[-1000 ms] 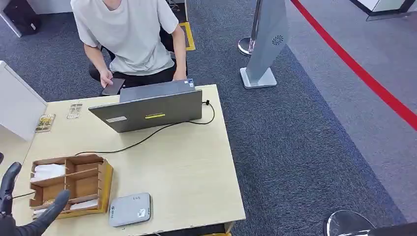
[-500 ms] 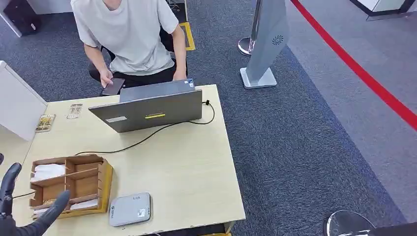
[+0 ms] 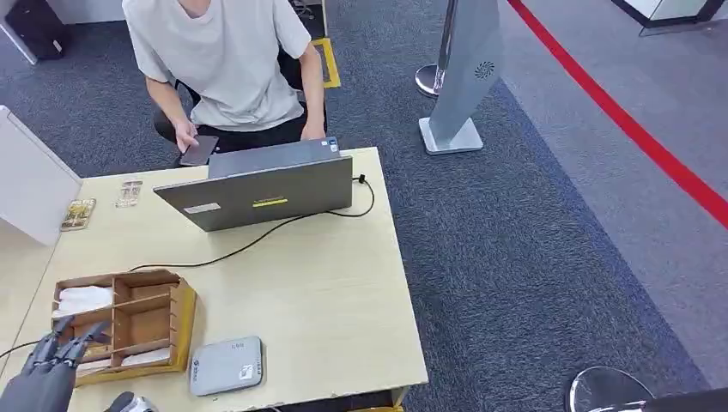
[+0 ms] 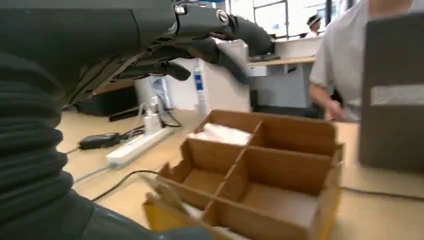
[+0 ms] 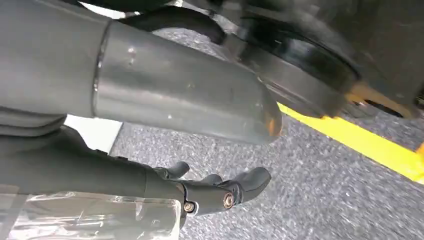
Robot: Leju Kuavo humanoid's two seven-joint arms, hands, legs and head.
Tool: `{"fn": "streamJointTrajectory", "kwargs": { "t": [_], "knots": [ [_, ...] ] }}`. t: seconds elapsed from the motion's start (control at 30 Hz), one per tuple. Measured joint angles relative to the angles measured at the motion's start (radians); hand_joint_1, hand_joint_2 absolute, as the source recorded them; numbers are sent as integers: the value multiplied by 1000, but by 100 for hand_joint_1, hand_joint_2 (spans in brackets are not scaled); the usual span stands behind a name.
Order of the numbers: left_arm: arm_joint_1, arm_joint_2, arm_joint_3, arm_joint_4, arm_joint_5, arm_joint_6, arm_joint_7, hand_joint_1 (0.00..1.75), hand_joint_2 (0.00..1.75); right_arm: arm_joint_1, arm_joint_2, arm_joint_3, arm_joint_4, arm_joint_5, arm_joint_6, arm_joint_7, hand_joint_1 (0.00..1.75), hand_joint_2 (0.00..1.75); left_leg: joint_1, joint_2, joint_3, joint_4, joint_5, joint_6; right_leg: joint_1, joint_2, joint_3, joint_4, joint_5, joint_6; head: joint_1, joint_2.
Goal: Pass the card to the sensor for recognition and then transmit it.
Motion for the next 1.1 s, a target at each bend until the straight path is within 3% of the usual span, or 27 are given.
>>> {"fn": "streamJointTrajectory", "kwargs": {
  "t": [0.3, 1.1],
  "knots": [
    [40, 34, 0, 20, 6, -8, 36, 0, 175, -30, 16, 15, 27, -8, -1, 3, 0, 0, 0, -2, 0, 0, 0, 0, 0, -2, 1, 0, 0, 0, 0, 0],
    [46, 37, 0, 21, 3, -8, 43, 0, 175, -36, 21, 23, 39, -8, -1, 3, 0, 0, 0, -2, 0, 0, 0, 0, 0, -2, 1, 0, 0, 0, 0, 0]
  ]
}}
